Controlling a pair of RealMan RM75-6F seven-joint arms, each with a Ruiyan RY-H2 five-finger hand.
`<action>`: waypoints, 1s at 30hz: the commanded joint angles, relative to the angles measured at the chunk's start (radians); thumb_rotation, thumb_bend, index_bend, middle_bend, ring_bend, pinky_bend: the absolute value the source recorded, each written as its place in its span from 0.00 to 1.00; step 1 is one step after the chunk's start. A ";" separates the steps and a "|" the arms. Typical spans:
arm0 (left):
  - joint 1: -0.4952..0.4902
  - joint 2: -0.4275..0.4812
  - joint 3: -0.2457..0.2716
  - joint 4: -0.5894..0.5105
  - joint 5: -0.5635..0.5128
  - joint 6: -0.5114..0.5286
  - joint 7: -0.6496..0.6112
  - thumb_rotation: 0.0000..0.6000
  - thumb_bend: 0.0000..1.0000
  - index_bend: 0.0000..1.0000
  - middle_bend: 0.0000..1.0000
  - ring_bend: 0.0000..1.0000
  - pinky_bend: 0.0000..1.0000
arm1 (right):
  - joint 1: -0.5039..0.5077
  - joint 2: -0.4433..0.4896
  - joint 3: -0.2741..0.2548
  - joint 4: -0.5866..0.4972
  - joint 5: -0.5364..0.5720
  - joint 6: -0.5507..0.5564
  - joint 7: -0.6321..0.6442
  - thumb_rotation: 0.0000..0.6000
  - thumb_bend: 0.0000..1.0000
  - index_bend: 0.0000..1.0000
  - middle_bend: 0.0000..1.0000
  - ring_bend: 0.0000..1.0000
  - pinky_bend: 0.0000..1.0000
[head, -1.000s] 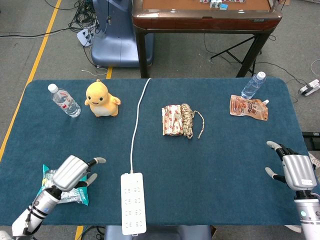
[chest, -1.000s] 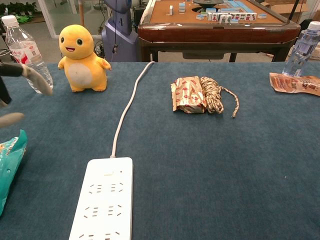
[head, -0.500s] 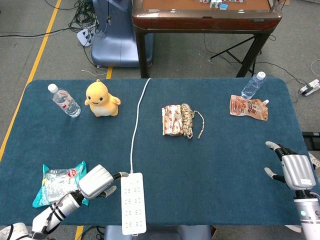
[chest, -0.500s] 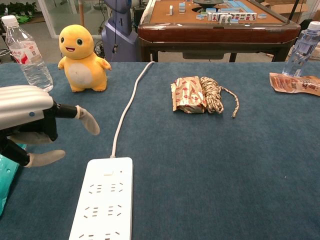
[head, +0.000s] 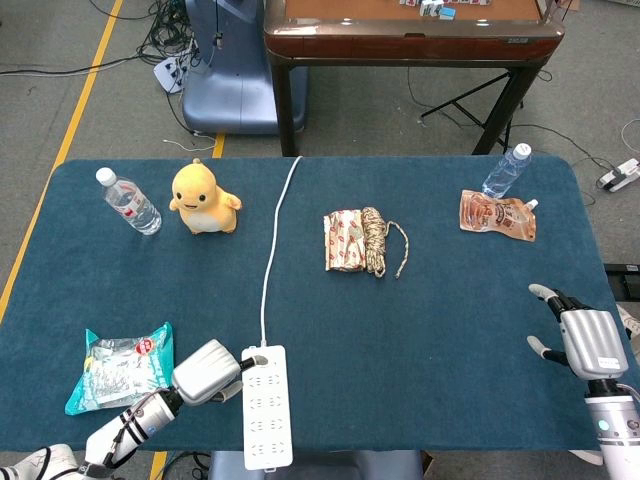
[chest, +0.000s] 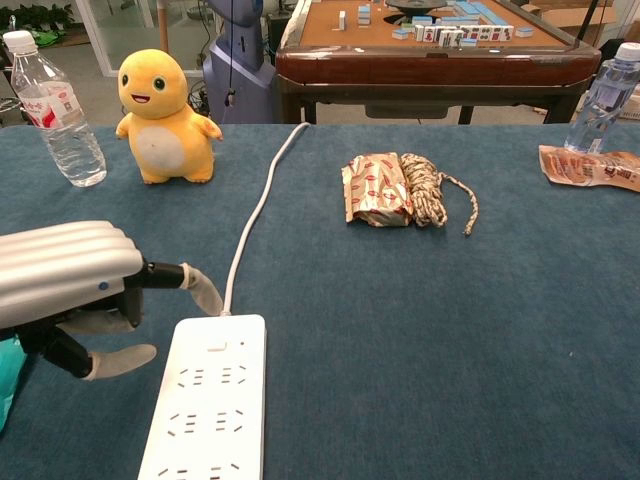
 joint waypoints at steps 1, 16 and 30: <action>-0.002 -0.013 0.008 0.014 -0.006 -0.002 -0.002 1.00 0.43 0.31 1.00 0.97 1.00 | 0.000 -0.003 -0.001 0.003 0.002 -0.002 0.001 1.00 0.14 0.24 0.34 0.42 0.61; -0.001 -0.046 0.033 0.071 -0.047 0.004 -0.023 1.00 0.46 0.30 1.00 0.97 1.00 | 0.007 0.010 0.005 -0.025 0.001 -0.001 -0.025 1.00 0.14 0.25 0.34 0.42 0.61; -0.023 -0.063 0.036 0.069 -0.073 -0.027 0.002 1.00 0.46 0.29 1.00 0.97 1.00 | 0.013 0.000 0.001 -0.028 0.008 -0.015 -0.036 1.00 0.14 0.25 0.34 0.42 0.61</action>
